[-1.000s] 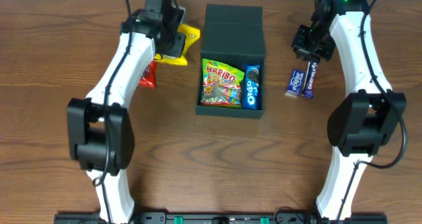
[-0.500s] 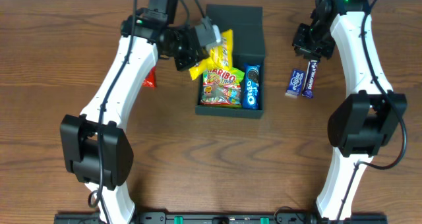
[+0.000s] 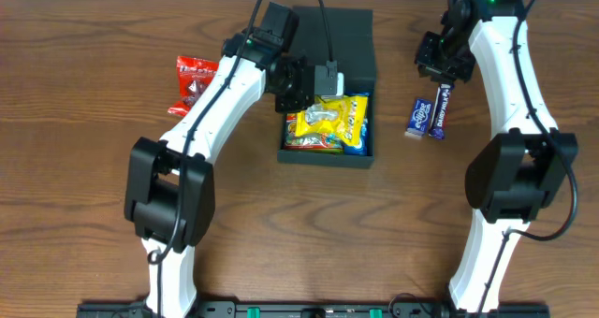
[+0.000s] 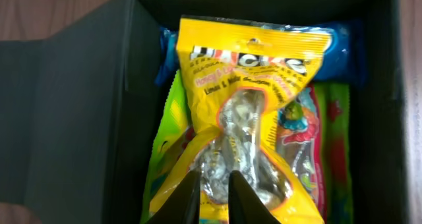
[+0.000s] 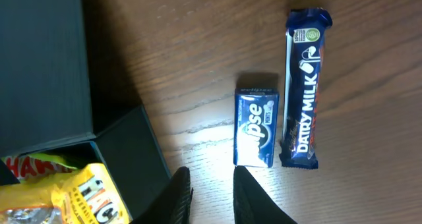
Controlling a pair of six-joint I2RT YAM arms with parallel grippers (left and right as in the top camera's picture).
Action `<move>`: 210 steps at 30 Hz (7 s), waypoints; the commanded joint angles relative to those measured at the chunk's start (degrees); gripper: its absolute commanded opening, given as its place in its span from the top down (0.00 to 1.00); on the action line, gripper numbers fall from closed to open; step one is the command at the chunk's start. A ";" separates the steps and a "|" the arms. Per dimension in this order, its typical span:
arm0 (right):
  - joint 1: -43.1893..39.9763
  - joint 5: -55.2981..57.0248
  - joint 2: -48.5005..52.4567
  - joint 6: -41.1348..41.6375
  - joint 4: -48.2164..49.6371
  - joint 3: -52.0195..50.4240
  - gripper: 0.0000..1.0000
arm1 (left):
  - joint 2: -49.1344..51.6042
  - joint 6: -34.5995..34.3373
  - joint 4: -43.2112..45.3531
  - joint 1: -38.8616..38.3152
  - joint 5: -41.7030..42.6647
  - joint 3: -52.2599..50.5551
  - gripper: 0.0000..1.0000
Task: Pack container
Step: 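Carry the yellow bag right and lower it into the box, then return the left gripper left and grasp the red Hacks bag, then carry the red bag right and drop it into the box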
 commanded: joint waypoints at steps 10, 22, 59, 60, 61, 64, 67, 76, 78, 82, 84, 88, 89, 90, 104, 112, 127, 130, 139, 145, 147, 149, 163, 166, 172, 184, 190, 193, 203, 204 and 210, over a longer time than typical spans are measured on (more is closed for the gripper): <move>0.33 -0.20 -1.66 -1.22 0.46 1.09 0.77 | -3.56 -6.69 5.25 0.15 -0.79 1.01 0.94; 0.33 -0.22 -1.66 -1.18 2.29 1.09 0.76 | -6.38 -11.30 -8.07 -4.04 4.37 0.50 0.94; 0.33 -0.24 -1.66 -1.84 1.86 1.09 0.75 | -1.14 -31.26 36.72 -6.56 -4.63 -23.45 0.94; 0.33 -0.24 -1.66 -1.84 1.86 1.09 0.75 | -1.14 -31.26 36.24 -6.56 -6.19 -23.45 0.94; 0.33 -0.24 -1.66 -1.84 1.86 1.09 0.75 | -1.14 -31.28 36.02 -6.54 -7.72 -23.45 0.94; 0.33 -0.24 -1.68 -1.84 1.86 1.09 0.75 | -1.14 -31.26 36.04 -6.49 -11.15 -23.45 0.94; 0.33 -0.24 -1.66 -1.84 1.84 1.09 0.75 | -1.14 -31.23 36.04 -6.38 -12.24 -23.45 0.94; 0.33 -0.24 -1.66 -1.81 1.86 1.09 0.75 | -1.16 -31.23 36.30 -6.01 -16.85 -23.43 0.94; 0.33 -0.24 -1.66 -1.81 1.86 1.09 0.75 | -1.16 -31.23 36.52 -6.01 -16.85 -23.43 0.94; 0.33 -0.24 -1.68 -1.81 1.86 1.09 0.75 | -1.79 -31.28 37.94 -6.01 -16.87 -22.29 0.94; 0.33 -0.24 -1.66 -1.81 1.88 1.09 0.75 | -3.06 -31.28 37.97 -6.01 -16.90 -20.31 0.94; 0.33 -0.24 -1.66 -1.81 1.90 1.09 0.75 | -7.26 -31.30 37.62 -5.68 -19.30 -17.05 0.94; 0.33 -0.24 -1.66 -1.79 1.90 1.09 0.75 | -8.33 -31.28 37.29 -5.57 -21.51 -16.68 0.94; 0.33 -0.24 -1.66 -1.79 1.90 1.09 0.75 | -10.01 -31.58 36.87 -5.29 -25.40 -16.50 0.94; 0.35 -0.26 -1.66 -1.77 2.27 1.09 0.71 | -15.76 -56.59 20.50 17.73 -32.02 -16.52 0.94; 0.35 -0.46 -1.66 -1.14 2.27 1.09 0.66 | -9.16 -56.92 14.97 21.68 -27.43 -17.16 0.21; 0.35 -0.44 -1.66 -1.14 1.86 1.09 0.63 | 1.77 -56.98 13.73 21.68 -31.45 -17.16 0.94; 0.35 -0.44 -1.66 -1.14 1.84 1.09 0.63 | 1.46 -56.96 13.68 21.68 -31.58 -16.72 0.94; -0.24 -0.44 -1.66 -1.14 1.88 1.09 0.63 | -8.28 -51.78 15.78 21.40 -32.57 -15.15 0.94; -2.05 -0.46 -1.66 -1.14 1.88 1.09 0.63 | -18.14 -35.47 16.50 18.10 -19.04 -15.15 0.94; -2.95 -0.59 -1.68 -1.14 1.86 1.09 0.63 | -19.96 -30.60 15.65 16.00 -11.56 -15.15 0.94; -3.65 -1.49 -1.66 -1.16 1.88 1.09 0.63 | -20.37 -27.78 14.38 13.75 -6.36 -15.15 0.94; -6.10 -2.60 -1.66 -2.43 2.29 1.09 0.62 | -16.74 -9.07 2.40 -3.67 -1.62 -15.19 0.94; -6.10 -2.60 -1.68 -2.54 2.21 1.09 0.62 | -13.62 -9.09 2.40 -4.04 -1.62 -15.19 0.94; -6.10 -2.69 -1.66 -2.89 1.60 1.09 0.62 | -8.26 -9.11 2.64 -3.61 -2.32 -15.19 0.94; -6.10 -2.82 -1.66 -2.89 1.42 1.09 0.62 | -1.46 -9.33 1.31 -3.54 -4.09 -15.19 0.94; -6.10 -2.82 -1.66 -2.86 1.46 1.09 0.62 | -1.66 -9.33 2.64 -3.54 -11.30 -15.19 0.94; -6.10 -2.82 -1.66 -2.86 1.46 1.09 0.62 | -2.14 -9.31 3.56 -3.56 -11.82 -15.17 0.94; -6.10 -2.82 -1.66 -2.89 2.27 1.09 0.61 | -2.05 -5.18 3.37 -4.48 -16.68 -15.19 0.94; -6.10 -2.82 -1.66 -2.89 2.34 1.09 0.61 | -1.88 -5.20 3.39 -4.50 -16.61 -15.19 0.94; -6.10 -2.82 -1.66 -2.91 2.73 1.09 0.59 | 1.40 -5.25 3.21 -4.74 -16.63 -15.21 0.94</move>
